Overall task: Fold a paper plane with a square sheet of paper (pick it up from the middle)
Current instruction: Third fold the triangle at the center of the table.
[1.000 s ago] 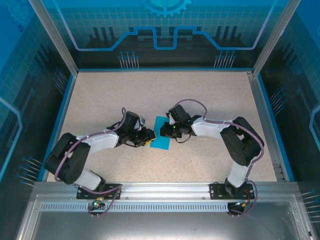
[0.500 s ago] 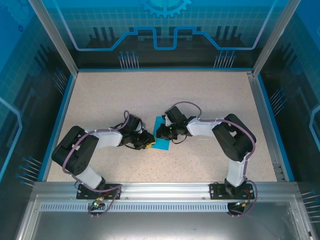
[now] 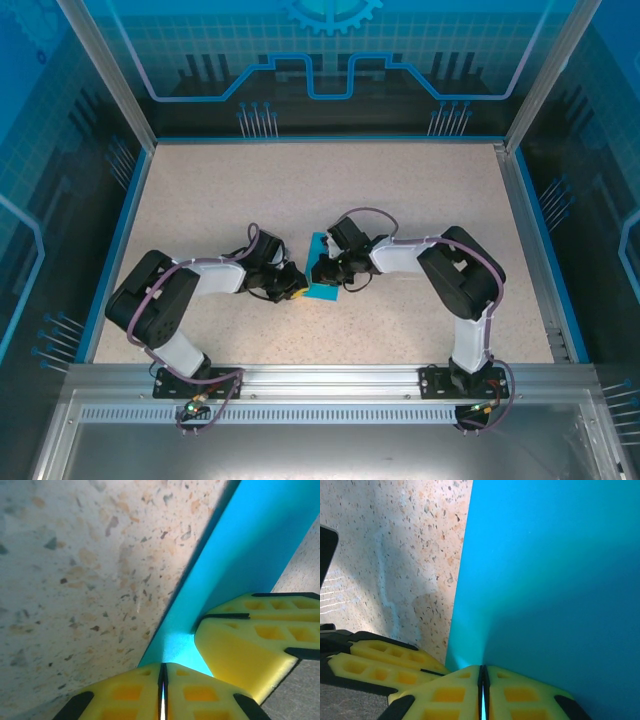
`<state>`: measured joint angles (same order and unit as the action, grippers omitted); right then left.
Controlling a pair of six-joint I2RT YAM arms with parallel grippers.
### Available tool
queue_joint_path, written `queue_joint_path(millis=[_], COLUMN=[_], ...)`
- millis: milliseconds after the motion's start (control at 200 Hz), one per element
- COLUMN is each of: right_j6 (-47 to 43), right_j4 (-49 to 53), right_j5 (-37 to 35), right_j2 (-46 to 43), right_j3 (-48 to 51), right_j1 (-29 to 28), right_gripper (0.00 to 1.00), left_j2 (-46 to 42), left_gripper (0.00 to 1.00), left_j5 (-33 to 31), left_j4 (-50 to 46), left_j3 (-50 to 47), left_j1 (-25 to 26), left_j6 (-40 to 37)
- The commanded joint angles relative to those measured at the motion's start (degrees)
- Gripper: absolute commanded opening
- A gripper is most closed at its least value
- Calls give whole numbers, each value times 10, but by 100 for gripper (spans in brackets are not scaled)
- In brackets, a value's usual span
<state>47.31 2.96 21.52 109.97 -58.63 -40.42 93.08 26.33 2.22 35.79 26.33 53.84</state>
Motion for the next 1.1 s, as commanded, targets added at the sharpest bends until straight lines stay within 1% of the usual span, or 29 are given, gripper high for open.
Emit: queue_joint_path(millis=[0,205,340,400,475,580,645,725,855,1095], right_j6=[-23,-42,-51,-55,-53,-31,-10,20,65,132], right_j4=[24,14,18,31,53,74,77,77,64,32], right_j5=[-7,0,-3,-16,-36,-61,-76,-91,-98,-92], right_j2=[8,2,-31,-65,-111,-169,-204,-234,-248,-226], right_j3=[5,10,5,7,17,52,78,115,144,157], right_j1=[23,91,127,129,124,112,99,81,49,8], right_gripper=[12,14,20,27,35,47,55,60,62,62], left_j2=[17,29,24,16,-3,-39,-51,-48,-3,76], left_gripper=[12,12,12,12,16,26,30,32,31,25], left_j5=[-32,-38,-37,-29,-6,21,19,-1,-14,-37], left_j4=[-64,-78,-81,-81,-75,-65,-77,-98,-107,-105], left_j3=[-8,-6,-3,2,17,48,76,109,150,202], left_j1=[3,3,3,3,4,4,3,3,3,3], left_j6=[-12,-14,-17,-19,-28,-37,-51,-76,-101,-113])
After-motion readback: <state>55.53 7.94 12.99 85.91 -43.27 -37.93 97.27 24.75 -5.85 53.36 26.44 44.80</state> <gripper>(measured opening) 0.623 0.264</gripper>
